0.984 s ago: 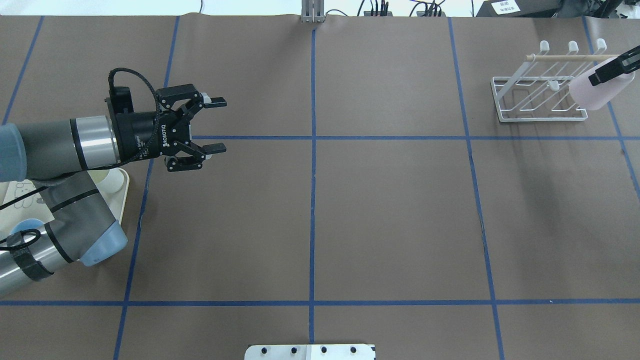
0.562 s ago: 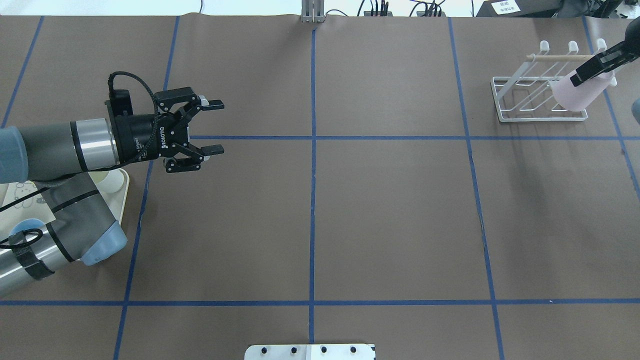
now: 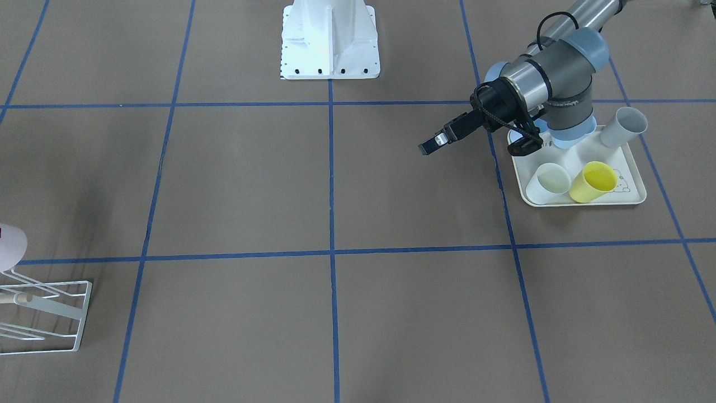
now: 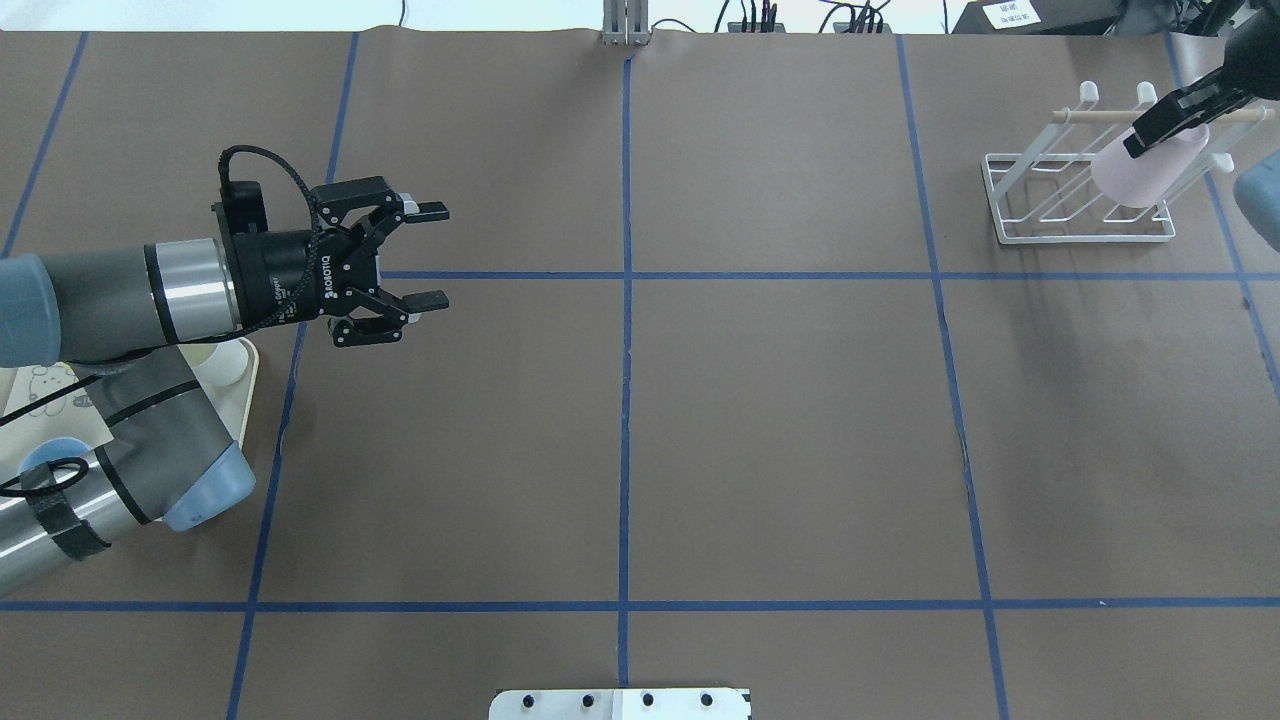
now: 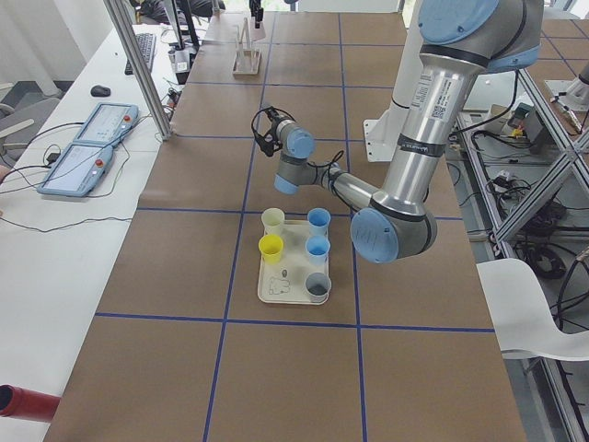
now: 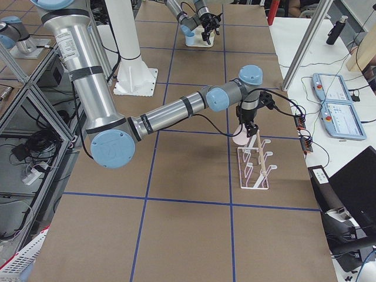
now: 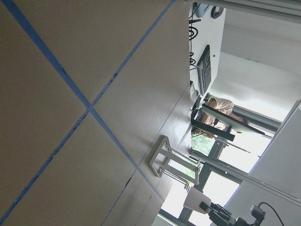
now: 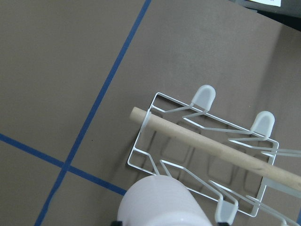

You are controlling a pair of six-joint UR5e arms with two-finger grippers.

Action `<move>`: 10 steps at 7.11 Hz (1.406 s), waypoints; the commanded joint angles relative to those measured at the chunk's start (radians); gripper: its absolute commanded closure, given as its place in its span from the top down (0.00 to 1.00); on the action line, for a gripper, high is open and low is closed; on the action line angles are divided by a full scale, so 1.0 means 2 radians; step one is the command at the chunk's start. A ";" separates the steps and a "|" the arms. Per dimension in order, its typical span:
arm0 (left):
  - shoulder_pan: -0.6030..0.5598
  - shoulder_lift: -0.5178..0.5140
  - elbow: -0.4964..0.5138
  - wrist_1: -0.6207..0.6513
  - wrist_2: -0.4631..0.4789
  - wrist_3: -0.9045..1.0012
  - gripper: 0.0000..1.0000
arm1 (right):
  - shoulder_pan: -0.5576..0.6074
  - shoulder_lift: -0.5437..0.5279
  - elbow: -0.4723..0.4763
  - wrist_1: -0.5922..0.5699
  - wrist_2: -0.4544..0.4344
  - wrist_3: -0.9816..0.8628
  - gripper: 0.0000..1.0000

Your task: Transfer IKEA cup to right arm and place on rack

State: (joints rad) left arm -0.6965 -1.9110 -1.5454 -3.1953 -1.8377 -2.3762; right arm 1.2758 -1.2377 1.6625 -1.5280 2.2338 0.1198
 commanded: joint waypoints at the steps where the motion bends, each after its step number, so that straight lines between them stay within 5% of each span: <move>1: 0.000 -0.001 0.000 0.000 0.000 0.000 1.00 | -0.004 0.014 -0.021 0.003 0.000 -0.001 0.21; 3: 0.000 0.001 0.000 0.000 0.000 0.000 1.00 | -0.007 0.014 -0.033 0.003 0.000 -0.001 0.26; 5: 0.000 0.001 0.000 0.000 0.000 0.000 1.00 | -0.014 0.013 -0.033 0.003 0.000 0.001 0.88; 6: 0.000 0.000 0.002 0.000 0.000 0.000 1.00 | -0.014 0.013 -0.034 0.004 -0.002 0.001 0.96; 8: -0.003 0.001 0.003 0.000 0.000 0.002 1.00 | -0.016 0.014 -0.038 0.004 -0.002 0.001 0.97; 10: -0.009 0.028 0.006 0.007 -0.002 0.107 1.00 | -0.016 0.019 -0.021 0.004 0.002 0.022 0.98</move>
State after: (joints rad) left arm -0.7077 -1.8949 -1.5364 -3.1906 -1.8388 -2.2879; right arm 1.2446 -1.2049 1.5996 -1.5202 2.2329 0.1367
